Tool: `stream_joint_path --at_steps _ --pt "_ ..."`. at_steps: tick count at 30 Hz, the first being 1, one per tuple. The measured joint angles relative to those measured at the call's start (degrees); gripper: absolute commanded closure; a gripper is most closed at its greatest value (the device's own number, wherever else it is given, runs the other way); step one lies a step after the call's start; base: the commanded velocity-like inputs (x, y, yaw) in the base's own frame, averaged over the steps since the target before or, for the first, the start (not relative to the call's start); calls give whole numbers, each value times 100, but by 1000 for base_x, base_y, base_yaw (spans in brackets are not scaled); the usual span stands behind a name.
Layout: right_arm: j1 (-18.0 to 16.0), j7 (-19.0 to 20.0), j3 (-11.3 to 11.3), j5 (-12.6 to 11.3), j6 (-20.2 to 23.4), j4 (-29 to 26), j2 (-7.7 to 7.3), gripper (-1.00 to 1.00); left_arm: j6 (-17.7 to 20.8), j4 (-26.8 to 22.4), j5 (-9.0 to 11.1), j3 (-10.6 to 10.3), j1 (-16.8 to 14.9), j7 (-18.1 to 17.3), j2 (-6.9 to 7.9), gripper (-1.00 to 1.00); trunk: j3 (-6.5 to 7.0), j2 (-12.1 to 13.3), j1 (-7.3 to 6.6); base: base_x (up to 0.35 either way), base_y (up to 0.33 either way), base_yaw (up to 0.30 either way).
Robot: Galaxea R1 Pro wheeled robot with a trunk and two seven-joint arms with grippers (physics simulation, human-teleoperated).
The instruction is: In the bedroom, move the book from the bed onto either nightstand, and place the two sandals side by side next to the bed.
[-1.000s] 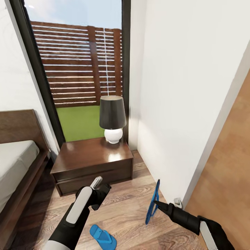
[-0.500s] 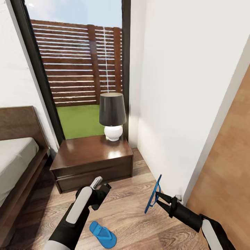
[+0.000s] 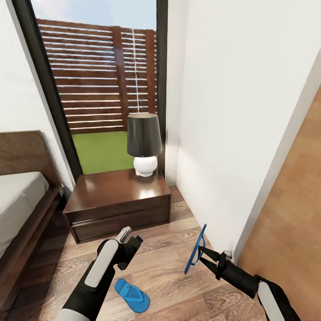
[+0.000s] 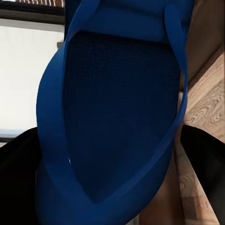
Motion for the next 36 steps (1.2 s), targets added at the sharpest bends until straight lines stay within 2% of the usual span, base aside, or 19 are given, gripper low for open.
stream_joint_path --at_steps 36 --pt "0 0 -6 1 0 25 -15 100 -7 7 0 10 1 0 8 -100 -798 -49 93 0 0 0"
